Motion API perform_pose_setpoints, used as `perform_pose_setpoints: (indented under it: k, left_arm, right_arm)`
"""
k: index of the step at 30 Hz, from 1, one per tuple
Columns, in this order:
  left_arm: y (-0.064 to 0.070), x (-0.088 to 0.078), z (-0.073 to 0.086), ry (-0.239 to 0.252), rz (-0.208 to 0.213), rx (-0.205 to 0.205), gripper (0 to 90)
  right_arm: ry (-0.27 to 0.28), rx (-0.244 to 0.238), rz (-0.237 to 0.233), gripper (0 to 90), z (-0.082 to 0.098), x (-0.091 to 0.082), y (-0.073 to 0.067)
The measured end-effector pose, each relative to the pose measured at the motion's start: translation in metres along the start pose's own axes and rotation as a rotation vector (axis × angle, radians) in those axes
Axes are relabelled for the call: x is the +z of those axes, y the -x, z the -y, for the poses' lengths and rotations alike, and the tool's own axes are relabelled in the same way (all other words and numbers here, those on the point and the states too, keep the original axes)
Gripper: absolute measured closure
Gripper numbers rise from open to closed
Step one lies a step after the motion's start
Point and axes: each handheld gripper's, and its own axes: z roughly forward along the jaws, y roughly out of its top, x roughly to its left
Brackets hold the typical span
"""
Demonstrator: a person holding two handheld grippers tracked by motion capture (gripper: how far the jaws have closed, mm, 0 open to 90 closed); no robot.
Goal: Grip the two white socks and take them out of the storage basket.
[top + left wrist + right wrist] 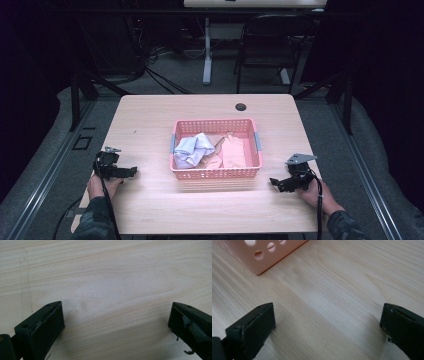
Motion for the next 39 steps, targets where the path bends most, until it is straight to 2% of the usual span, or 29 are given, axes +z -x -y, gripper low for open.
perform_pose_setpoints:
  k: [2,4,8,13,18,21,25,26,29,31,38,39]
  left_arm:
    - [0.000,-0.001,-0.001,-0.001,0.003,-0.004,0.2]
    - [0.000,-0.005,-0.002,0.021,0.006,-0.010,0.2]
    - [0.004,-0.010,-0.007,0.022,0.021,0.022,0.2]
    - [0.008,-0.018,-0.014,0.044,0.035,0.026,0.2]
    - [0.015,-0.034,-0.027,0.076,0.089,0.044,0.2]
    - [0.021,-0.041,-0.035,0.095,0.109,0.063,0.2]
    - [0.030,-0.047,-0.042,0.097,0.131,0.086,0.2]
    - [0.033,-0.049,-0.045,0.087,0.137,0.103,0.2]
    - [0.040,-0.053,-0.050,0.090,0.156,0.113,0.1]
    - [0.045,-0.057,-0.056,0.111,0.165,0.124,0.0]
    - [0.056,-0.068,-0.071,0.135,0.189,0.151,0.0]
    - [0.060,-0.071,-0.077,0.141,0.196,0.165,0.0]
  right_arm:
    - [0.000,0.000,0.000,0.0,0.000,0.000,0.000]
    - [-0.001,-0.001,0.003,0.0,0.000,0.000,0.000]
    - [-0.001,-0.001,0.002,0.0,0.000,0.000,0.000]
    - [0.000,0.001,0.001,0.0,0.000,0.000,0.000]
    - [0.000,0.000,-0.001,0.0,0.000,0.000,0.000]
    - [0.000,0.000,0.002,0.0,0.000,0.000,0.000]
    - [0.000,0.000,0.000,0.0,0.000,0.000,0.000]
    - [0.000,0.001,0.002,0.0,0.000,0.000,0.000]
    - [-0.002,0.000,0.005,0.0,0.000,0.000,0.000]
    - [-0.001,0.000,0.004,0.0,0.000,0.000,0.000]
    - [-0.002,0.000,0.006,0.0,0.000,0.000,0.000]
    - [-0.001,0.000,0.006,0.0,0.000,0.000,0.000]
